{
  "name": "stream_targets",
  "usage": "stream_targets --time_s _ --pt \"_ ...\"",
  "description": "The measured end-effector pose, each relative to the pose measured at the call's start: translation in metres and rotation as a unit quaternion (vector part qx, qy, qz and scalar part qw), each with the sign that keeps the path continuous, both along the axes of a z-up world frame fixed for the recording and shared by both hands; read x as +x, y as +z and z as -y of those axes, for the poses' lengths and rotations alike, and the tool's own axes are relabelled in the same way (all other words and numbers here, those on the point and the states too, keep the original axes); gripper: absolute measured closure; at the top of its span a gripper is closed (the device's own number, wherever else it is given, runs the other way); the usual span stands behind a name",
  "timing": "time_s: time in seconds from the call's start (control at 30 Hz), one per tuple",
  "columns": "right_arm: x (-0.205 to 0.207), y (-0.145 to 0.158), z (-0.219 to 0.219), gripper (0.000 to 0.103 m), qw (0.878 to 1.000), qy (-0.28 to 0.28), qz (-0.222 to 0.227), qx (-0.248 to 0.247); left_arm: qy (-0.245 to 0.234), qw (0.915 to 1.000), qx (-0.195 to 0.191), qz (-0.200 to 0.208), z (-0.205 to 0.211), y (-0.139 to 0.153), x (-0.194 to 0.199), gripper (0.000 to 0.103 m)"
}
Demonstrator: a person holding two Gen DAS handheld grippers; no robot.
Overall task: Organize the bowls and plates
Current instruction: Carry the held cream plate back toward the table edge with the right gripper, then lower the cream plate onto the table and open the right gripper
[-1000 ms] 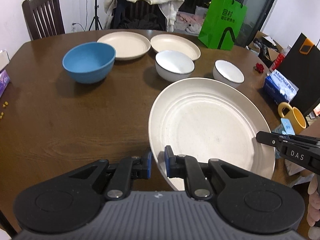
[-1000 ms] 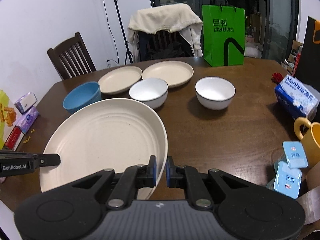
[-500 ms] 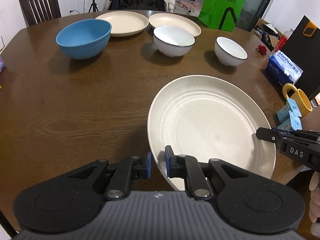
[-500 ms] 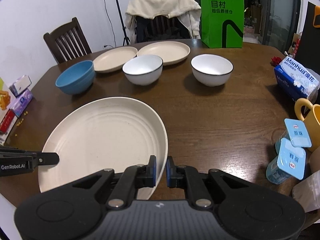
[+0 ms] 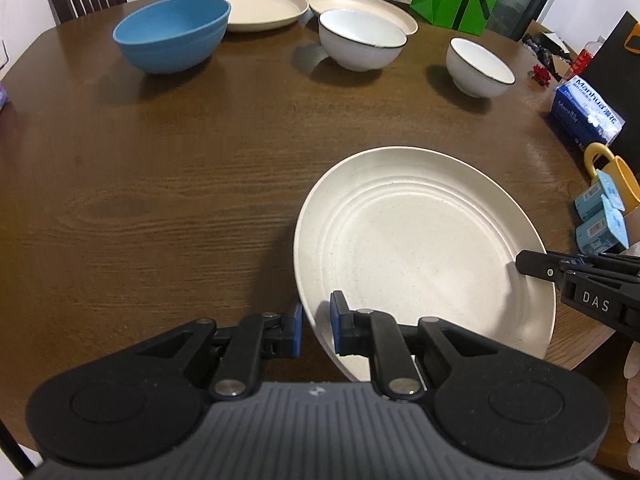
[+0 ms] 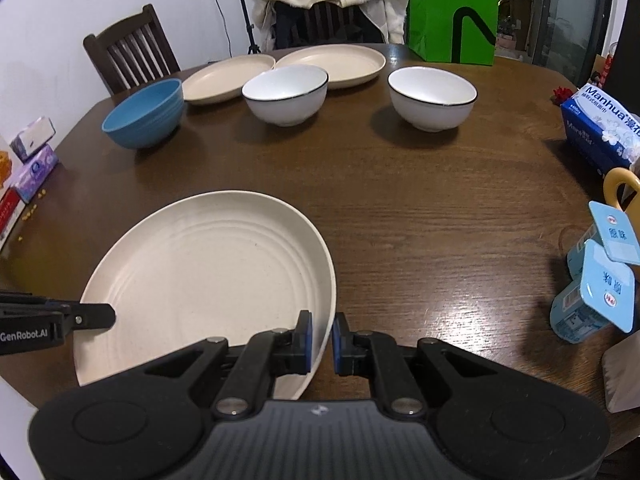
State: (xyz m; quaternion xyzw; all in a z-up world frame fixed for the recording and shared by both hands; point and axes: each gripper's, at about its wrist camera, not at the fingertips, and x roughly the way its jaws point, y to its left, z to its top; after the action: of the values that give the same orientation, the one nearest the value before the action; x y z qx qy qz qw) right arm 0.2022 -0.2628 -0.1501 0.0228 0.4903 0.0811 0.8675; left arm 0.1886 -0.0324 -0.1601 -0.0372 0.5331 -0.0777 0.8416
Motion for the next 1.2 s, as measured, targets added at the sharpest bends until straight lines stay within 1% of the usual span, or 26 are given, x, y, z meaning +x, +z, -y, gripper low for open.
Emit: stream_targets --time_s 0.17,0.3,0.43,0.6,0.87,0.97,1.0,1.03,1.07,1.1,1.13,1.17,1.2 --pt "0.000 -0.012 -0.002 0.093 1.000 0.007 -0.003 -0.008 0.003 0.9999 0.006 -0.009 0.001 -0.012 0.001 0.089" --pt "-0.001 -0.020 -0.004 0.092 1.000 0.016 0.007 -0.019 0.004 0.9999 0.008 -0.013 0.003 -0.020 0.003 0.088" --pt "-0.001 -0.027 -0.006 0.092 0.999 0.019 0.008 -0.028 0.004 0.9998 0.009 -0.017 0.004 -0.026 0.004 0.088" --pt "0.001 -0.034 -0.008 0.091 0.999 0.017 0.018 -0.037 0.002 0.9997 0.014 -0.018 0.007 -0.030 0.007 0.088" --pt "0.005 -0.038 -0.007 0.091 0.999 0.014 0.011 -0.037 -0.002 0.9996 0.020 -0.022 0.009 -0.030 0.009 0.087" --pt "0.006 -0.038 -0.007 0.087 0.999 0.013 0.004 -0.033 -0.002 0.9994 0.020 -0.027 0.009 -0.030 0.010 0.086" --pt "0.006 -0.038 -0.007 0.085 0.999 0.012 0.000 -0.030 -0.002 0.9995 0.021 -0.024 0.009 -0.029 0.010 0.085" --pt "0.008 -0.038 -0.007 0.081 1.000 0.013 -0.007 -0.025 -0.001 0.9995 0.023 -0.022 0.009 -0.028 0.011 0.082" --pt "0.008 -0.039 -0.006 0.072 1.000 0.013 -0.012 -0.017 -0.001 0.9996 0.021 -0.019 0.008 -0.026 0.010 0.072" --pt "0.008 -0.037 -0.005 0.062 1.000 0.011 -0.013 -0.008 0.001 0.9997 0.020 -0.013 0.007 -0.023 0.009 0.061" --pt "0.008 -0.034 -0.004 0.057 1.000 0.010 -0.011 -0.001 0.002 0.9998 0.021 -0.007 0.006 -0.020 0.008 0.056" --pt "0.007 -0.031 -0.003 0.048 1.000 0.008 -0.008 0.006 0.004 0.9998 0.021 -0.002 0.005 -0.017 0.008 0.049" --pt "0.007 -0.027 -0.002 0.042 1.000 0.006 -0.005 0.009 0.005 0.9998 0.020 0.004 0.003 -0.013 0.007 0.043"
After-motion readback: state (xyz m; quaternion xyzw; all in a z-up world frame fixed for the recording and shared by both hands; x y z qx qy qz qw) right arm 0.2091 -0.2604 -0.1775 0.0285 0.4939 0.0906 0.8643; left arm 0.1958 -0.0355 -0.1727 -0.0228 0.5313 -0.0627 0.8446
